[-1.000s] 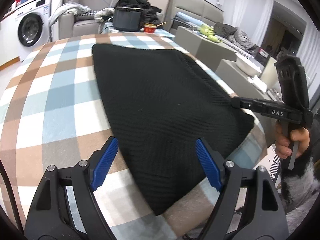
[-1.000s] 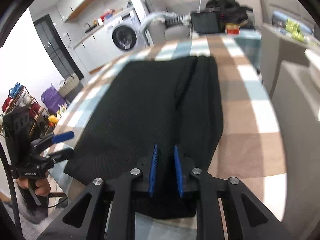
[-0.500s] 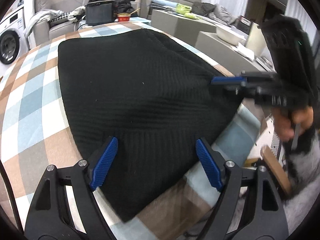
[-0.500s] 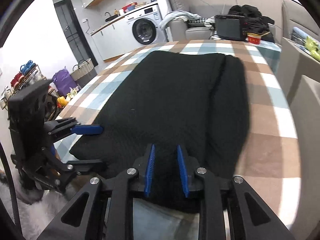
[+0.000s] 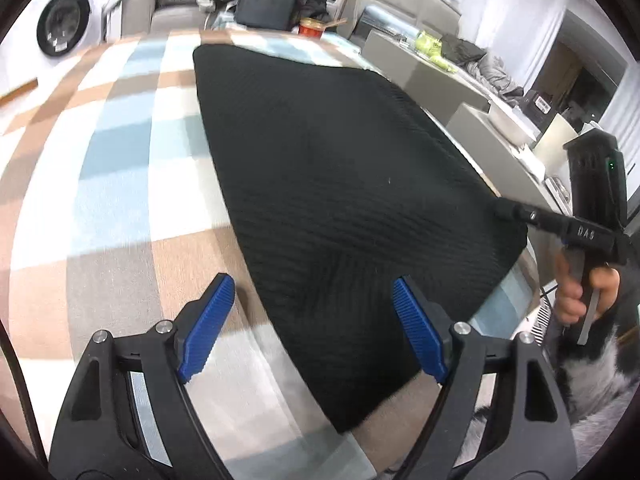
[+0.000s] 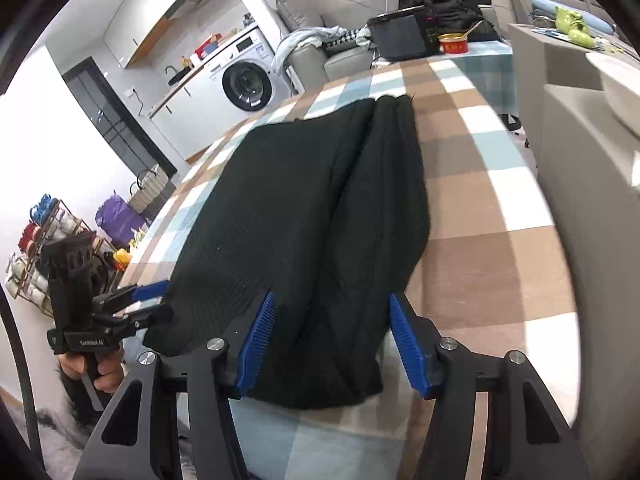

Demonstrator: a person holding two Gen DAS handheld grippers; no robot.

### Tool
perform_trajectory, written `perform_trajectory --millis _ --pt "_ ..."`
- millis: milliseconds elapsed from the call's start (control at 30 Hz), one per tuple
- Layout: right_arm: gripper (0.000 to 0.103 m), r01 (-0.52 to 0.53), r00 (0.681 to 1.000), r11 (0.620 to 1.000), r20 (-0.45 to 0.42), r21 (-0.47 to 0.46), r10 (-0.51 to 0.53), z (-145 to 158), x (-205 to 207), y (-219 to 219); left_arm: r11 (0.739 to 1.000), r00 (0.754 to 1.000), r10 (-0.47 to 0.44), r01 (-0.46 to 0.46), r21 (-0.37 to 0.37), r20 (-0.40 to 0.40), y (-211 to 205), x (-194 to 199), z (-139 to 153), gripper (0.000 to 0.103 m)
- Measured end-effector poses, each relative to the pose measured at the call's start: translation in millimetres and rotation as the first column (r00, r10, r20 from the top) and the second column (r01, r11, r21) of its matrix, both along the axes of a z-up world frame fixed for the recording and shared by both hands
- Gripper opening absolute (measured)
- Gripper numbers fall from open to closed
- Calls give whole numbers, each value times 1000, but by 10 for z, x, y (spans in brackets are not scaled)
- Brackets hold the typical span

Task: Fold small clothes

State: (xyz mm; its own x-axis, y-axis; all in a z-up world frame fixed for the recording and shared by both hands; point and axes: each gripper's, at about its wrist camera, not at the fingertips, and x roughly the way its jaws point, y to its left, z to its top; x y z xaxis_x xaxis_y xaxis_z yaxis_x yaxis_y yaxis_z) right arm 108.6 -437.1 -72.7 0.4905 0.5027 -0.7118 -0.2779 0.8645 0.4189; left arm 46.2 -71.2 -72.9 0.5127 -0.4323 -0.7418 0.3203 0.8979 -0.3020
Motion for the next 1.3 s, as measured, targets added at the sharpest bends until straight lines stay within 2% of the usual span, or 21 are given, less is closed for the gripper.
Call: perform_trajectory --millis 100,200,267,367,433,667,867,1000,1067,1133,1300 --pt "56 -14 1000 999 -3 -50 14 -52 22 123 1000 1000 -11 11 14 4 -42 41 -22 79" --pt "48 -26 1000 996 12 -85 27 -79 -15 196 999 1000 -8 7 41 30 -81 62 -22 64" --pt "44 -24 999 995 19 -100 26 -94 -14 231 997 999 11 -14 72 42 -104 104 -22 47" --pt "41 -28 999 995 29 -100 31 -108 -7 279 998 999 36 -38 54 28 -28 149 -15 35" --pt "40 -39 999 995 26 -93 41 -114 27 326 998 998 51 -52 44 26 25 172 -19 34" --pt "40 -100 995 990 19 -101 102 -119 210 660 991 992 126 -127 39 28 355 197 -33 32" --pt "43 -110 994 986 13 -128 113 -114 435 938 983 983 182 -182 -4 6 621 223 -43 32" --pt "49 -88 996 992 -8 -95 87 -9 458 779 983 983 182 -181 -24 5 650 220 1 34" --pt "55 -57 998 996 13 -70 59 71 432 654 982 983 184 -184 -29 -1 639 298 20 44" --pt "56 -13 1000 998 23 -56 15 121 471 540 981 981 192 -192 -32 -16 628 427 31 49" --pt "56 55 998 998 5 -25 -55 103 816 451 978 978 206 -207 -14 -36 551 809 37 50"
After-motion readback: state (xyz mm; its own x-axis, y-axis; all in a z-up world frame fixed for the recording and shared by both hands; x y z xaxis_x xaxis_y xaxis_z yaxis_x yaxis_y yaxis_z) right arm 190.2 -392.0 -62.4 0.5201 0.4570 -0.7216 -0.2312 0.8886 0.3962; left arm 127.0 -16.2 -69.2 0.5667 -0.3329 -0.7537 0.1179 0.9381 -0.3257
